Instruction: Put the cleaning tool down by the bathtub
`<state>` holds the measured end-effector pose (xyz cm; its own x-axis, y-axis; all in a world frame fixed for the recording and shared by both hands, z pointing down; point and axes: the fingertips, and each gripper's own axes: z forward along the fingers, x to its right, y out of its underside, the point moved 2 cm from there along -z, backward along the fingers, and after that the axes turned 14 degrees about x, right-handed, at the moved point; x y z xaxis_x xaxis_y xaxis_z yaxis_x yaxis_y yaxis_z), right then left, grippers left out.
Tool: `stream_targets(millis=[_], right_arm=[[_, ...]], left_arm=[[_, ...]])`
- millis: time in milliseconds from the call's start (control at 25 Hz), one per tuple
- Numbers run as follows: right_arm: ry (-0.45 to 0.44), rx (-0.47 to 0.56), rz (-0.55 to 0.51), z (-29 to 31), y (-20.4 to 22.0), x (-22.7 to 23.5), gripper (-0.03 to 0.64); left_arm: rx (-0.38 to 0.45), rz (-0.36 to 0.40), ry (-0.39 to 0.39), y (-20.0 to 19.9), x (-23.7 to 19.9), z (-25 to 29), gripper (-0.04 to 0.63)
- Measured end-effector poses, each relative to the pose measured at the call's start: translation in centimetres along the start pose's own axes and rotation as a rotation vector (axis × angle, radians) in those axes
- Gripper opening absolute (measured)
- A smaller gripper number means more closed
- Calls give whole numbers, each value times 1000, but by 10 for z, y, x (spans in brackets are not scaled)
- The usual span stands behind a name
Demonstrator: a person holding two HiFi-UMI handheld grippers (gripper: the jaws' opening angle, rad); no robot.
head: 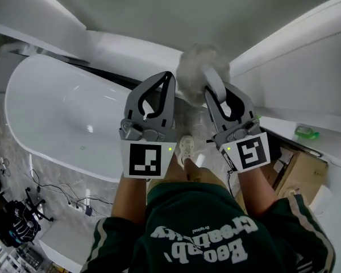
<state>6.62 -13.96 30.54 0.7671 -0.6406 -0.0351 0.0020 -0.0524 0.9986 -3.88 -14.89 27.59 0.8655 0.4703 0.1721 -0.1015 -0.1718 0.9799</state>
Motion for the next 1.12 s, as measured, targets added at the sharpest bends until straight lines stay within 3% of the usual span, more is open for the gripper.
stream_targets(millis=[160,440,720,960,1120], right_arm=[[44,-77,19,19,37,8,94],[109,-265,74,36,111,16,94],[110,-434,107,41,178,22,94],[103,-552,132,48,223,25,94],[86,-624,203,58,256,20,94]], left_arm=[[-12,2,43,34,-7,14,9],[-97,-60,97,93,-6,23,9],[-119,-61,83,126,1,23,9],[-123,-108,74,148,-1,20,9],[-135,-137,61,168,-8,18,9]])
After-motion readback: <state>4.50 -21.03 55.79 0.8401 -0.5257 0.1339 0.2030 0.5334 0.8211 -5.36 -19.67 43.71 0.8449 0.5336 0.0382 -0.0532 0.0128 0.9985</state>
